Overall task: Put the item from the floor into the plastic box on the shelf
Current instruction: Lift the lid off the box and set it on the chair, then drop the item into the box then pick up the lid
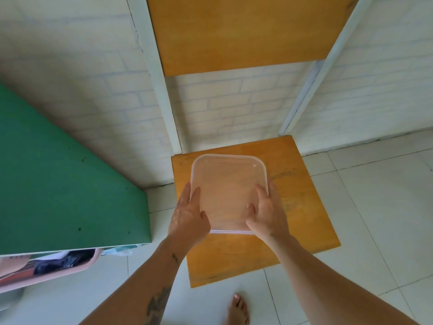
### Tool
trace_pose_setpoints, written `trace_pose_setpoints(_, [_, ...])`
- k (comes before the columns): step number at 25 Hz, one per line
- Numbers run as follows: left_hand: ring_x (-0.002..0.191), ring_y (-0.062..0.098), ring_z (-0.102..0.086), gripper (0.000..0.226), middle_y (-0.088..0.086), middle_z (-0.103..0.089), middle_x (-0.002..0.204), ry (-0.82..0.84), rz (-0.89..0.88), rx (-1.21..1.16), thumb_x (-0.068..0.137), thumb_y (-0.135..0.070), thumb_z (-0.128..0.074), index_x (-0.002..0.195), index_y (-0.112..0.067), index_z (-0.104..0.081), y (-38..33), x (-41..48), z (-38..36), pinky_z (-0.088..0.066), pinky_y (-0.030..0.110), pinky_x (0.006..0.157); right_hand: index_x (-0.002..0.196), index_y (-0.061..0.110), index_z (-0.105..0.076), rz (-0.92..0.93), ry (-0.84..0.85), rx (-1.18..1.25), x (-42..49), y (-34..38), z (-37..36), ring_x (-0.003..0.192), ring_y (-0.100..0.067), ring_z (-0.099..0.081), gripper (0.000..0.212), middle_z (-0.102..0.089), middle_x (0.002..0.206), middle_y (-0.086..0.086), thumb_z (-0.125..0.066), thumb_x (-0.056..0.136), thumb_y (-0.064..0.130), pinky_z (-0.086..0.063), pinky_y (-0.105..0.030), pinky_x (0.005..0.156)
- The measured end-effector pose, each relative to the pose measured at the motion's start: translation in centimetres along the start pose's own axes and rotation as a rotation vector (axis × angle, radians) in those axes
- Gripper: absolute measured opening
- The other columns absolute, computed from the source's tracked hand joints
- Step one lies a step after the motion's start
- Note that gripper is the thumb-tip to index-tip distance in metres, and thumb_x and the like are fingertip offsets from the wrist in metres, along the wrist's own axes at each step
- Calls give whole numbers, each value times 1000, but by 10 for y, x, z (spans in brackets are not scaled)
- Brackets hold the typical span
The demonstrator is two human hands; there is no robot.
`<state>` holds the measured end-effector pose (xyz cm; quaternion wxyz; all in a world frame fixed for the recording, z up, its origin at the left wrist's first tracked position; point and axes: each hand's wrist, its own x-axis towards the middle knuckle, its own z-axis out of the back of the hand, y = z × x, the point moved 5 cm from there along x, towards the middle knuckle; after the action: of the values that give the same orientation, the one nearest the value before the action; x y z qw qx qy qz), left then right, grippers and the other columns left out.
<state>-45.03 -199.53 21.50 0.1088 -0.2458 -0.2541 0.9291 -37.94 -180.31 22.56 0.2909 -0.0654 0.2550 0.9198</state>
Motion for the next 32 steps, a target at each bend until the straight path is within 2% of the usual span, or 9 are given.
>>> trace_pose_setpoints(4, [136,18,-36,50,-4,-35,151,-112,24,-151,91,-11,-49,138,-26,-44,-16,-16,51,-36,31,107,139,18,-43,40,10,-4,-14,31,35,140,-25,-35,52,-26,158,-2,-58,89,23,-47,-44,103])
trace_pose_setpoints(8, [106,5,-47,43,-8,-51,134,-185,44,-317,88,-8,-48,123,-30,-57,-42,-49,117,-34,5,76,142,19,-43,94,45,72,-34,77,78,140,-19,-35,53,-27,159,2,-56,90,24,-41,-36,108])
trace_pose_setpoints(12, [102,9,-61,39,-5,-66,116,-235,53,-452,86,-5,-44,110,-26,-66,-64,-102,190,-47,22,88,137,24,-48,163,86,257,-64,139,134,128,-14,-48,49,-48,136,10,-57,89,23,-38,-23,102])
trace_pose_setpoints(14, [93,3,-63,38,-8,-69,104,-289,41,-475,86,-4,-44,100,-30,-67,-72,-134,233,-48,17,83,135,24,-50,207,101,318,-83,175,163,126,-16,-51,47,-54,126,10,-56,89,22,-35,-20,98])
trace_pose_setpoints(18, [79,-1,-66,41,-9,-73,86,-481,21,-525,80,0,-47,86,-36,-67,-74,-184,312,-44,1,64,142,19,-45,338,161,377,-115,246,200,134,-16,-43,51,-48,146,0,-53,92,25,-33,-29,110])
trace_pose_setpoints(20, [73,-2,-66,43,-9,-73,81,-578,16,-534,77,1,-46,83,-36,-67,-66,-204,346,-44,5,63,143,18,-44,438,168,388,-125,283,210,136,-16,-41,51,-46,148,-1,-51,93,26,-33,-32,112])
trace_pose_setpoints(24, [63,0,-65,42,-8,-72,79,-735,35,-563,80,2,-45,83,-32,-69,-33,-237,400,-43,7,47,145,19,-41,562,182,382,-139,352,216,138,-17,-40,51,-44,150,-2,-49,96,27,-34,-38,114])
trace_pose_setpoints(28, [77,0,-68,39,-7,-72,89,-822,16,-565,81,5,-44,90,-23,-69,19,-255,454,-47,11,57,146,22,-39,600,150,368,-148,411,204,139,-18,-38,50,-41,152,-1,-47,97,29,-33,-41,115])
trace_pose_setpoints(32, [84,13,-66,37,-6,-71,92,-922,28,-487,81,2,-47,93,-25,-69,94,-261,501,-53,32,74,143,19,-40,612,29,331,-159,462,179,135,-17,-41,46,-43,149,-2,-44,98,25,-31,-29,108])
